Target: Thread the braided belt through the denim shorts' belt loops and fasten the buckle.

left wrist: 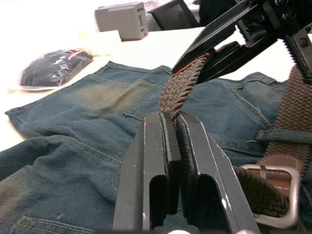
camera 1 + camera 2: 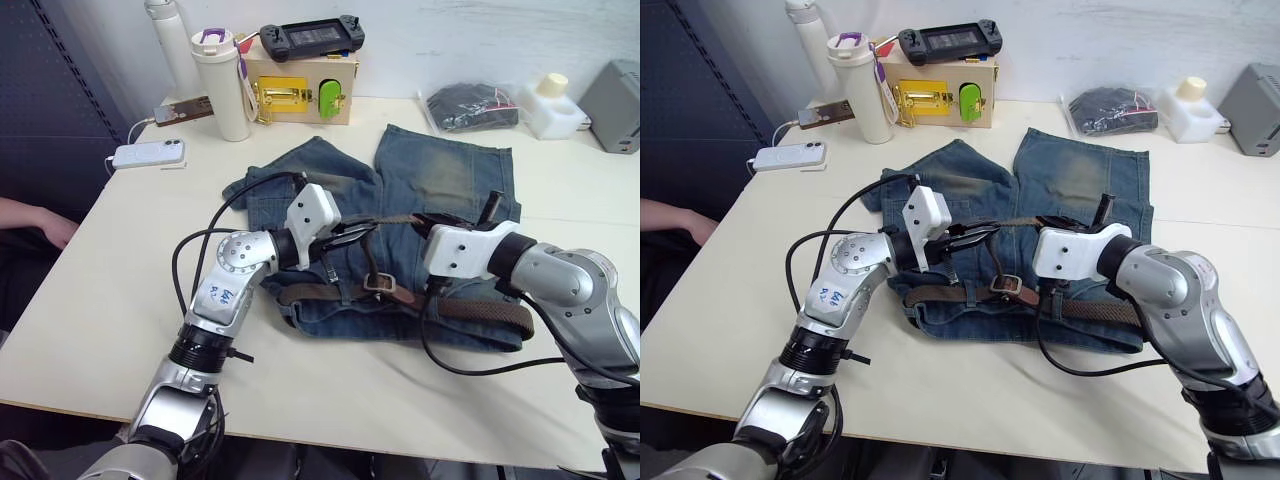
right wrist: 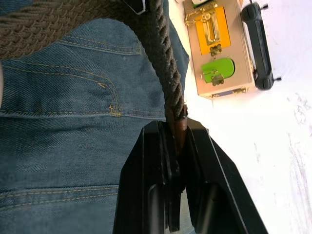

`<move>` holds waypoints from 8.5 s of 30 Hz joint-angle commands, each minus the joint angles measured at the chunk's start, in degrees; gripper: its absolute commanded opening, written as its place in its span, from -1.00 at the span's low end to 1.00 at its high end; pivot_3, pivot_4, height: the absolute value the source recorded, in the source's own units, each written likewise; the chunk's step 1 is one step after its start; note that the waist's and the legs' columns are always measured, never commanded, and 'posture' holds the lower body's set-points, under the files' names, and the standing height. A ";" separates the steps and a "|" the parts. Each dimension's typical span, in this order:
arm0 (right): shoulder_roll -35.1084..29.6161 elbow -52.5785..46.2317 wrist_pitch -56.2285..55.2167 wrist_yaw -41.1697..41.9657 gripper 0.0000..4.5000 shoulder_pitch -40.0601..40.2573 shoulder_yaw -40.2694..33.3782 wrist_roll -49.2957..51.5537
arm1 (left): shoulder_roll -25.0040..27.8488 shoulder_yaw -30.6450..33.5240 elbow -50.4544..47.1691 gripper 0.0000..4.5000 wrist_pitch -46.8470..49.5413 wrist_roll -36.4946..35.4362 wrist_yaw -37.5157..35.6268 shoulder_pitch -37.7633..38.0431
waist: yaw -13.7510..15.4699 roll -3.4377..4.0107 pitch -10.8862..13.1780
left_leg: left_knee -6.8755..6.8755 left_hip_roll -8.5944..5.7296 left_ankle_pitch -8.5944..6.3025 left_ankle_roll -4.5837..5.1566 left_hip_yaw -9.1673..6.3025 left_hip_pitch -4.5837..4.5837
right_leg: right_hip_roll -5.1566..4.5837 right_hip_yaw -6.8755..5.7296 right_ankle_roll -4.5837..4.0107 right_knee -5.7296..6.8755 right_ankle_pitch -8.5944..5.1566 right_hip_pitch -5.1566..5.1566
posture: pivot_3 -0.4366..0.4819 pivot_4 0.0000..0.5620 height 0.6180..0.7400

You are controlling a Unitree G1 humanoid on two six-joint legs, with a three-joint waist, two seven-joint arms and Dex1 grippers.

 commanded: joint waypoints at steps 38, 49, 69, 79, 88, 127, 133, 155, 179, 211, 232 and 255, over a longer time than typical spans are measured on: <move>1.49 -15.07 48.40 -6.95 -0.95 6.18 9.11 27.24 | 2.54 5.42 -19.38 -1.00 3.70 -5.91 7.35 23.27 | 0.67 -0.13 -0.11 | -0.14 -0.02 -0.08 0.05 -0.05 0.78 | -0.02 0.03 -0.03 -0.30 -0.01 0.83 | -0.05 -0.47 -0.56; 5.12 -14.70 51.80 -6.53 -0.95 4.87 -2.83 34.31 | 1.91 4.94 -19.31 -1.00 2.98 -5.19 9.30 23.70 | 1.35 -0.13 -0.10 | -0.17 -0.02 -0.09 0.06 -0.03 0.80 | 0.01 0.03 -0.04 -0.41 -0.02 0.87 | -0.05 -0.47 -0.56; 7.91 -18.34 54.71 -11.03 -0.95 3.02 -3.04 40.95 | 2.25 4.13 -18.57 -1.00 2.45 -4.60 8.73 23.86 | 1.48 -0.09 -0.07 | -0.22 -0.01 -0.09 0.06 -0.01 0.79 | 0.00 0.05 -0.04 -0.51 -0.02 0.86 | -0.05 -0.47 -0.56; 9.32 -15.37 53.50 -13.05 -0.95 0.66 3.58 40.16 | 2.01 4.51 -18.63 -1.00 1.94 -4.29 9.14 23.50 | 1.41 -0.08 -0.07 | -0.24 -0.01 -0.09 0.07 -0.02 0.79 | 0.01 0.04 -0.04 -0.63 -0.02 0.90 | -0.05 -0.47 -0.56; -0.22 -10.98 51.36 -4.28 -0.95 -4.01 4.65 42.32 | 5.69 4.57 -16.58 -1.00 -3.58 -0.76 7.18 23.62 | 1.45 -0.07 -0.06 | -0.30 0.01 -0.09 0.06 0.01 0.80 | 0.01 0.03 -0.04 -0.68 -0.02 0.90 | -0.05 -0.47 -0.56; -0.50 7.80 38.34 12.40 -0.95 -19.02 20.62 34.94 | 9.93 4.50 -14.99 -1.00 -10.66 2.35 6.17 26.46 | 0.00 -0.05 0.00 | -0.98 0.11 0.10 -0.01 0.06 0.93 | 0.01 -0.06 0.00 -1.26 0.00 0.96 | -0.05 -0.47 -0.56; -0.64 11.31 38.49 17.04 -0.95 -22.30 24.78 32.85 | 9.36 4.14 -14.37 -1.00 -11.70 3.30 6.30 24.73 | 0.02 -0.05 0.00 | -0.98 0.11 0.11 -0.01 0.05 0.97 | 0.01 -0.08 0.00 -1.26 0.00 1.01 | -0.05 -0.47 -0.56; 6.15 23.27 30.26 30.88 -0.95 -25.70 41.01 18.90 | 8.33 4.50 -7.02 -1.00 -13.18 -2.12 -3.03 4.00 | -1.59 -0.54 -0.32 | -1.21 0.19 0.11 -0.15 -0.01 1.37 | 0.01 -0.28 0.00 -1.27 0.01 1.27 | -0.05 -0.47 -0.56; 10.18 20.49 30.17 35.63 -0.95 -19.12 44.34 12.00 | -5.51 2.59 29.06 -1.00 -28.38 -5.29 -25.80 -32.53 | -1.54 -1.03 -0.86 | -1.35 0.38 0.01 -0.32 -0.06 1.78 | 0.01 -0.67 0.00 -1.39 0.00 1.63 | -0.05 -0.47 -0.56; 11.07 18.80 30.93 35.94 -0.95 -16.25 41.37 9.53 | -0.21 4.74 37.79 -1.00 -35.27 -2.16 -32.63 -31.26 | -1.57 -1.18 -1.19 | -1.64 0.34 0.01 -0.33 -0.48 2.06 | 0.04 -0.93 0.00 -1.76 0.00 2.12 | -0.05 -0.47 -0.56; 15.47 23.81 26.70 38.21 -0.95 -16.55 45.42 4.16 | -10.33 5.32 48.02 -1.00 -40.30 -2.28 -34.25 -46.61 | -1.73 -1.20 -1.22 | -1.65 0.36 0.05 -0.38 -0.50 2.04 | 0.06 -1.01 0.00 -1.85 0.00 2.13 | -0.05 -0.47 -0.56; 19.26 11.26 36.26 29.39 -0.95 -10.77 26.94 5.28 | 3.22 8.34 39.33 -1.00 -38.02 4.41 -22.79 -28.39 | -3.13 -1.00 -1.44 | -2.17 0.55 0.20 -0.64 -0.38 2.23 | 0.13 -0.96 -0.03 -2.03 -0.02 2.07 | -0.05 -0.47 -0.56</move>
